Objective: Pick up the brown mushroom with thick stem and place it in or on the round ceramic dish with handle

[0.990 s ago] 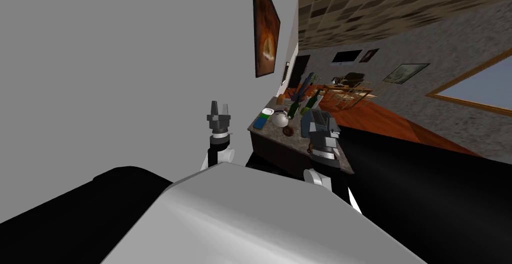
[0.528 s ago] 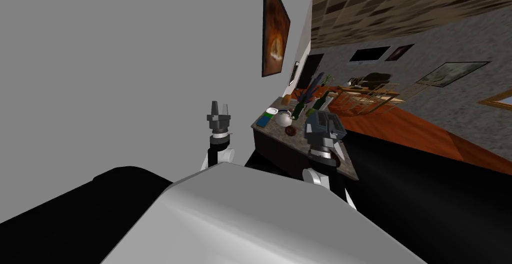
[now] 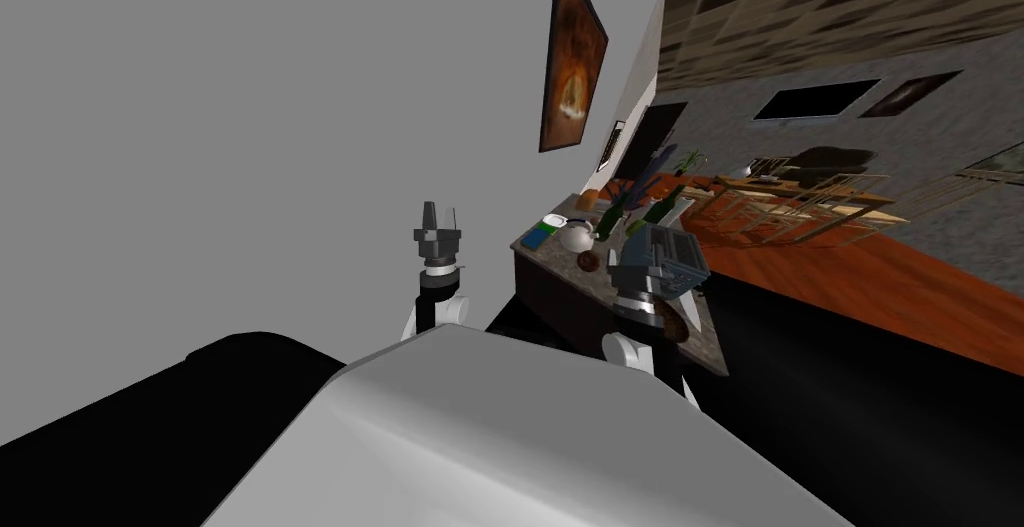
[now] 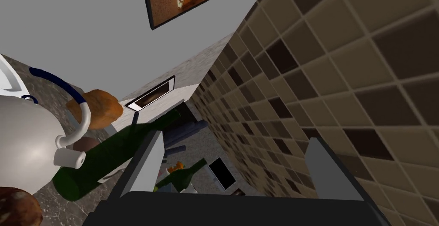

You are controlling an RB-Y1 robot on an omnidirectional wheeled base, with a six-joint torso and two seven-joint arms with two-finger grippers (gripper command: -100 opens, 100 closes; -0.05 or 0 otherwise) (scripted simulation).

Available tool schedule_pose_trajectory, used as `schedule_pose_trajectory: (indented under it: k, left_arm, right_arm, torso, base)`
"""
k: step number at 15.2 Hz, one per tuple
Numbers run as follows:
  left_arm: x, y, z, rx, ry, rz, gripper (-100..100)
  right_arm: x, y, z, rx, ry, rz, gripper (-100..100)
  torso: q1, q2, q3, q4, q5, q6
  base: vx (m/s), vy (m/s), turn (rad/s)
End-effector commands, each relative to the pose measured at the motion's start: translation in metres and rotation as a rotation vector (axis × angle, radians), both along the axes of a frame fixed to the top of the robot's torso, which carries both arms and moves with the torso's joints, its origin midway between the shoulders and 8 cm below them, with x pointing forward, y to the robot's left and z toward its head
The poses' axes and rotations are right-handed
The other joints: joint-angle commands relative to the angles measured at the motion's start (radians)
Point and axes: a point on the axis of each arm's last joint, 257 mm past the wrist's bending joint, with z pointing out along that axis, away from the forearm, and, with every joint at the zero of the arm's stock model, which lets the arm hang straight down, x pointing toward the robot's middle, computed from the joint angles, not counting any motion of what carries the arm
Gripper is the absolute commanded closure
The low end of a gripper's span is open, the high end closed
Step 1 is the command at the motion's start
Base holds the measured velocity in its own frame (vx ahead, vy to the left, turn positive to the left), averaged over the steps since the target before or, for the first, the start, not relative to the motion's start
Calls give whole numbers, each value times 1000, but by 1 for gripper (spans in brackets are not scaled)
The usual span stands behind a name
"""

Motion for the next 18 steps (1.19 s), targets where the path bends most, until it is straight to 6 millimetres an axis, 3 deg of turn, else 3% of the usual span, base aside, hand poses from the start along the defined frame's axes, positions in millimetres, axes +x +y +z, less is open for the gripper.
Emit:
schedule_pose_trajectory:
  k: [1,18]
  left_arm:
    - [0,0,0,0,0,0,0]
    - [0,0,0,0,0,0,0]
  right_arm:
    - [1,-2,-5,35,2,15,-100]
    - [33,-41,-70,533,32,144,-100]
  torso:
    - [0,0,0,0,0,0]
    - [1,-3,-2,-1,0,0]
  base:
    - [-52,-42,99]
    - [-59,-41,189]
